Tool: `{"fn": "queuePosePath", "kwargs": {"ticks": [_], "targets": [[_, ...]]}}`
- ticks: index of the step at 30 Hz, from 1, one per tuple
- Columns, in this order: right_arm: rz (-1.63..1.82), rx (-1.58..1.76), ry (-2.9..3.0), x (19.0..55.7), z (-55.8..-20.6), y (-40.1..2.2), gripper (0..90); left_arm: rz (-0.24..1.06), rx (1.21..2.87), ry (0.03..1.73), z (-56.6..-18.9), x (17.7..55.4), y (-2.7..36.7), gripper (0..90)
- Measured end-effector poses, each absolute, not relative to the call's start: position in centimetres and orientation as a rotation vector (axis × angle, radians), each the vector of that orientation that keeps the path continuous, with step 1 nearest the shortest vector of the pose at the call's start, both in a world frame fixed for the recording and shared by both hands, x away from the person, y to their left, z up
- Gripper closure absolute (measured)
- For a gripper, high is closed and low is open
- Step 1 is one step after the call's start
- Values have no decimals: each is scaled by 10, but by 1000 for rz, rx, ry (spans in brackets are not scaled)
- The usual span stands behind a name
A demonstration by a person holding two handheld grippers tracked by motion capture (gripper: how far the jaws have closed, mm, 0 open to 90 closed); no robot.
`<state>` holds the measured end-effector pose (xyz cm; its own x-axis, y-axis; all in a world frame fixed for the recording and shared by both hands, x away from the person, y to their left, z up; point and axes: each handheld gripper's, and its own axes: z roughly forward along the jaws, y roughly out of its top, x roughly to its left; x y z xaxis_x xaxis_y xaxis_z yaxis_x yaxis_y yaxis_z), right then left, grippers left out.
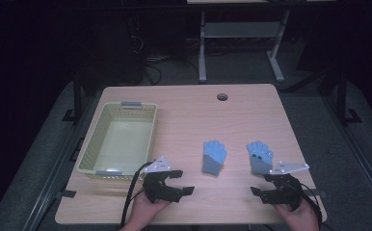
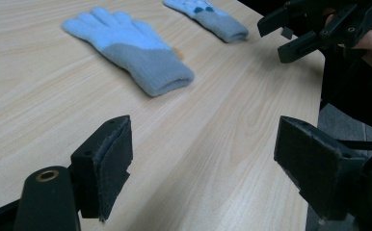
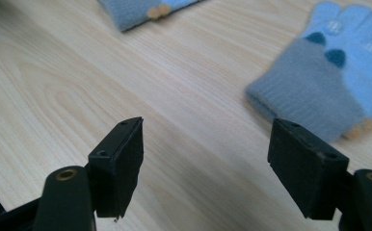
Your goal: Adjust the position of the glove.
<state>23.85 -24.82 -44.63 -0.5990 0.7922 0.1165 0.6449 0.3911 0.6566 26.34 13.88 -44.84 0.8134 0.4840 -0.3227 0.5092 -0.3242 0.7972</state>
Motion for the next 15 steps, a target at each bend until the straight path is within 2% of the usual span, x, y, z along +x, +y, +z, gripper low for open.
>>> {"fn": "queuePosePath", "kwargs": {"ticks": [5, 15], "targets": [[1017, 1302, 2454, 242, -447, -252, 316, -42, 1971, 740, -450, 264, 138, 209], [980, 1290, 2487, 248, -436, -244, 278, -20, 1971, 729, -447, 259, 140, 209]]}}
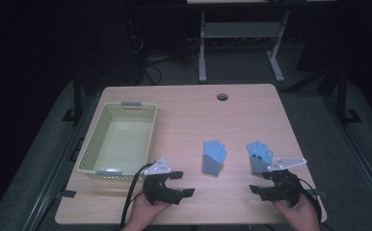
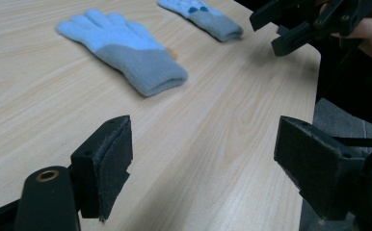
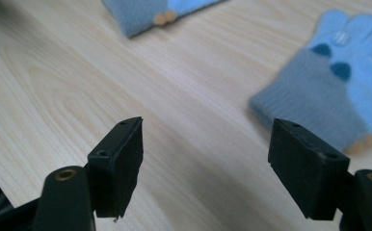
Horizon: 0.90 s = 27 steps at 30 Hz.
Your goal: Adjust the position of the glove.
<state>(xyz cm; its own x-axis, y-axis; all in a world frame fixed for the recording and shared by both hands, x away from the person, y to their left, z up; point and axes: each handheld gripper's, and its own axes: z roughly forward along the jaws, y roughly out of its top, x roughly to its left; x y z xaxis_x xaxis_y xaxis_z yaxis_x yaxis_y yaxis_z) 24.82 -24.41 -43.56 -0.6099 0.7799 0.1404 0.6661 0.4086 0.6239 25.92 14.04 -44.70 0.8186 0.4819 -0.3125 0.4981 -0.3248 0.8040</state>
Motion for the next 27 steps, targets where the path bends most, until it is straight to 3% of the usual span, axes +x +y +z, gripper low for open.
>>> {"fn": "queuePosePath", "kwargs": {"ticks": [27], "targets": [[908, 1322, 2556, 325, -394, -249, 305, -20, 1927, 742, -446, 261, 145, 209]]}}
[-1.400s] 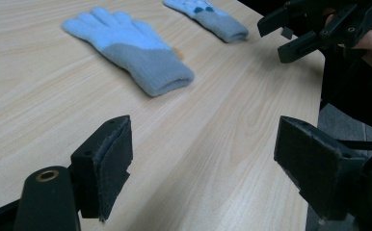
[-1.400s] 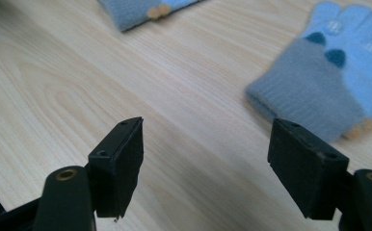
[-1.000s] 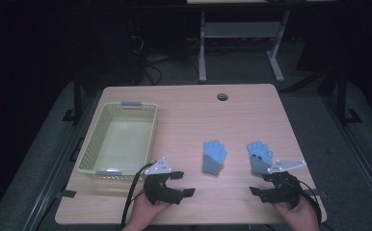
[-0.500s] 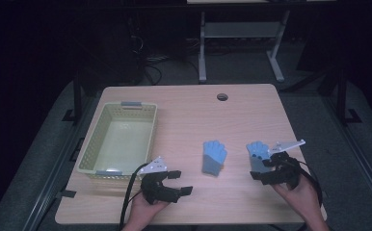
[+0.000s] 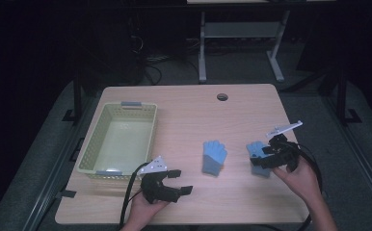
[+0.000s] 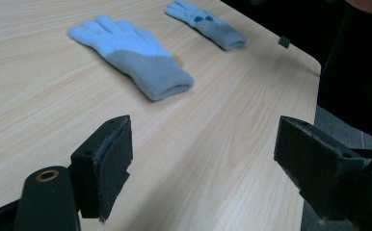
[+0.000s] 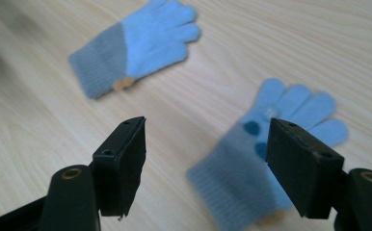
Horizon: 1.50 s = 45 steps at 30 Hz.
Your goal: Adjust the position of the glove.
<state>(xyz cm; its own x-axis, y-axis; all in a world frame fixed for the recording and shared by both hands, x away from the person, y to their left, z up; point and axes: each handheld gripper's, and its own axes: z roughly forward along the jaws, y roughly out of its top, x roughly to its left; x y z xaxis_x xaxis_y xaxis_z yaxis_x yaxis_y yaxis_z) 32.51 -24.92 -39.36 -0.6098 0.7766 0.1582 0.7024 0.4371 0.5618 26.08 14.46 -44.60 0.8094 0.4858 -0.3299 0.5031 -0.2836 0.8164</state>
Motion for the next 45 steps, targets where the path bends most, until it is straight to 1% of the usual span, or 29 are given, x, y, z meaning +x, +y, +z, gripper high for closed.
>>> {"fn": "queuePosePath", "kwargs": {"ticks": [6, 7, 8, 10, 16, 20, 25, 26, 27, 29, 37, 39, 40, 45], "targets": [[855, 1361, 2548, 342, -395, -252, 325, -21, 1928, 742, -446, 260, 144, 209], [831, 1373, 2546, 346, -397, -252, 356, -22, 1929, 745, -446, 261, 144, 209], [831, 1373, 2546, 346, -397, -252, 356, -22, 1929, 745, -446, 261, 144, 209], [798, 1386, 2545, 352, -402, -252, 394, -24, 1931, 746, -447, 261, 143, 209], [729, 1428, 2552, 362, -415, -254, 442, -26, 1927, 747, -447, 261, 144, 209], [690, 1497, 2566, 365, -425, -258, 444, -26, 1929, 747, -447, 261, 144, 209], [664, 1538, 2562, 364, -434, -265, 507, -28, 1930, 748, -448, 262, 143, 209], [664, 1538, 2562, 364, -434, -265, 507, -28, 1929, 749, -448, 262, 143, 209], [656, 1539, 2571, 363, -437, -266, 532, -28, 1928, 750, -448, 262, 143, 209], [638, 1519, 2581, 363, -440, -265, 545, -28, 1927, 751, -448, 262, 143, 209], [525, 1439, 2591, 360, -444, -256, 566, -28, 1933, 749, -449, 261, 142, 209], [511, 1425, 2591, 359, -444, -254, 641, -29, 1934, 749, -449, 262, 142, 210], [511, 1425, 2591, 359, -444, -254, 641, -31, 1935, 752, -449, 262, 142, 210], [508, 1431, 2579, 360, -443, -252, 744, -20, 1927, 760, -448, 261, 144, 210]]}}
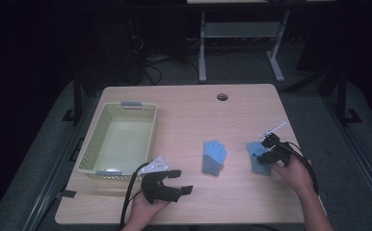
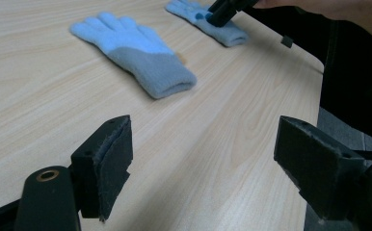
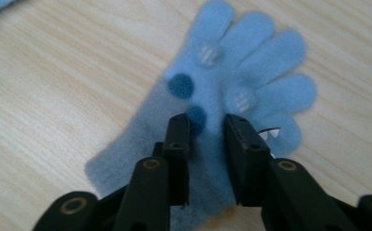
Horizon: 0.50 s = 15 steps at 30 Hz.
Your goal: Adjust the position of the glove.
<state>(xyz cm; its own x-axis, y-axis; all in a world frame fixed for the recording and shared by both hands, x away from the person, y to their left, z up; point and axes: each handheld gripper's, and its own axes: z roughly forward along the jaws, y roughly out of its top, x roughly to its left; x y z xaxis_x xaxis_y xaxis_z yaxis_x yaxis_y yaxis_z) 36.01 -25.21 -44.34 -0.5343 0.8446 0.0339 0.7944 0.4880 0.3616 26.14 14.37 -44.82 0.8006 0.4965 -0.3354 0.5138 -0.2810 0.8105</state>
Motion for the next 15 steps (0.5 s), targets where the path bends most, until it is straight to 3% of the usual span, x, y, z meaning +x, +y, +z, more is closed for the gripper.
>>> {"fn": "queuePosePath", "kwargs": {"ticks": [7, 15], "targets": [[520, 1507, 2538, 362, -442, -252, 811, -24, 1931, 760, -449, 262, 143, 210], [622, 1517, 2491, 354, -426, -253, 823, -25, 1923, 764, -448, 261, 144, 210]]}}
